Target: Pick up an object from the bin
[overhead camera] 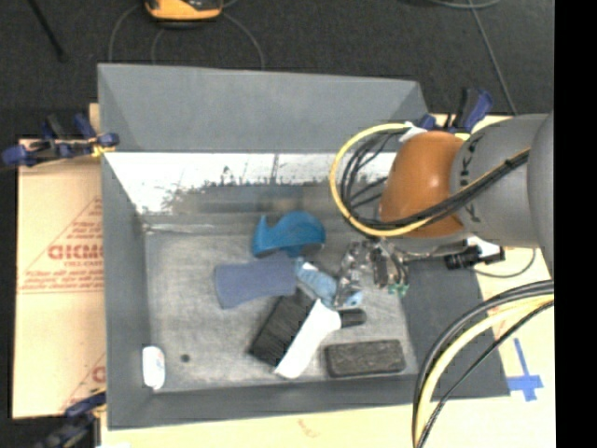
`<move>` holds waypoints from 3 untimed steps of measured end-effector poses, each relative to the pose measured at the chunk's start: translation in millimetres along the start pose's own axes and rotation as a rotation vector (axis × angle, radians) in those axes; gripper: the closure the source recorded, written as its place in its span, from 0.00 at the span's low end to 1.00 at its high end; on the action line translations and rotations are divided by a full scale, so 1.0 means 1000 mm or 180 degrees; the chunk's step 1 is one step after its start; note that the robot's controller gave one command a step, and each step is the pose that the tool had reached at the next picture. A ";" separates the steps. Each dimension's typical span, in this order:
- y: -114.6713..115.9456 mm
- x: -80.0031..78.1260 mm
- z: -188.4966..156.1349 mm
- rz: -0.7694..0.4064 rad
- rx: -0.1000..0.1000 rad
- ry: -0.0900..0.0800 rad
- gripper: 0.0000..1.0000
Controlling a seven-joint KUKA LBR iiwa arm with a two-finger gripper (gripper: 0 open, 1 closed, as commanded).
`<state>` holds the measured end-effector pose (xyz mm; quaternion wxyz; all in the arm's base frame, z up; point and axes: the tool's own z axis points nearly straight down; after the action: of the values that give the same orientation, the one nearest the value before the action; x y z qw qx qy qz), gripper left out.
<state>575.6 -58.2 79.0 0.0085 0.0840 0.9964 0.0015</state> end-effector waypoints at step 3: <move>0.005 -0.004 -0.101 0.0064 0.0014 0.0052 1.00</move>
Offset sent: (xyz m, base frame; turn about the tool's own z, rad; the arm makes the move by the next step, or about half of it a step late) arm 0.0012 -0.0097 0.1252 0.0585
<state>578.6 -53.8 179.8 0.0001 0.0940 0.9956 0.0001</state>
